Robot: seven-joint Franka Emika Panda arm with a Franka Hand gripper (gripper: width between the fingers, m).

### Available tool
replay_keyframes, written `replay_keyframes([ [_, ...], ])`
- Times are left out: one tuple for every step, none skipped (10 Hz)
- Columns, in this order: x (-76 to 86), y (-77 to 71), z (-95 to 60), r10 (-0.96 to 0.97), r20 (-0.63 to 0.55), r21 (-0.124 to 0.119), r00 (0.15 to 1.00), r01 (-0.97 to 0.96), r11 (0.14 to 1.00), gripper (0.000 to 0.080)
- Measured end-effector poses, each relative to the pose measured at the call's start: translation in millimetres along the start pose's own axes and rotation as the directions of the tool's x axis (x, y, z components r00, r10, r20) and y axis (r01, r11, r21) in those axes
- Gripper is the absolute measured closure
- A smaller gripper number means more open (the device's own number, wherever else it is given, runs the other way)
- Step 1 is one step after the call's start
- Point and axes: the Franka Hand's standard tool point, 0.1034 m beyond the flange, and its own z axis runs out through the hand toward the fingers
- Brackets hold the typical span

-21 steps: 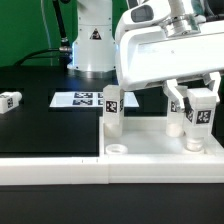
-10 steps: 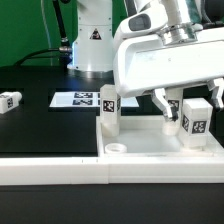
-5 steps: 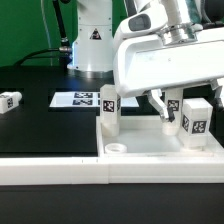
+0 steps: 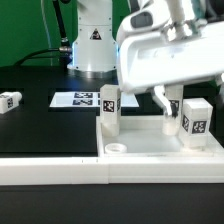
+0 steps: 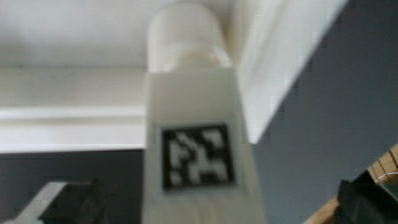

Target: Assemble square table

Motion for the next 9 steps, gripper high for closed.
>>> replay_keyframes([
  [1.4,-0.7,-1.8,-0.01,0.023,-0.001,1.0,0.01,1.0,0.015],
  [2.3,-0.4,-0.8,-0.013,0.026,0.0,1.0,0.013,1.0,0.015],
  [-1.2,-3.1,0.3,-0.012,0.062,0.012,0.998,0.011,1.0,0.015],
  [-6.7,-9.1,0.4,-0.001,0.156,0.04,0.988,-0.006,0.999,0.015],
  [-4.5,-11.8,-0.6,-0.002,0.198,0.056,0.98,-0.01,0.998,0.015],
  [-9.9,-14.6,-0.9,-0.001,0.291,0.079,0.957,-0.023,0.997,0.015],
  [-13.7,-8.7,-1.9,-0.016,0.382,0.083,0.924,-0.018,0.996,0.015],
  [-11.3,-3.0,-3.2,-0.018,0.449,0.066,0.894,-0.013,0.998,0.015],
  [-9.5,-1.5,-3.7,-0.029,0.506,0.065,0.862,-0.005,0.998,0.015],
])
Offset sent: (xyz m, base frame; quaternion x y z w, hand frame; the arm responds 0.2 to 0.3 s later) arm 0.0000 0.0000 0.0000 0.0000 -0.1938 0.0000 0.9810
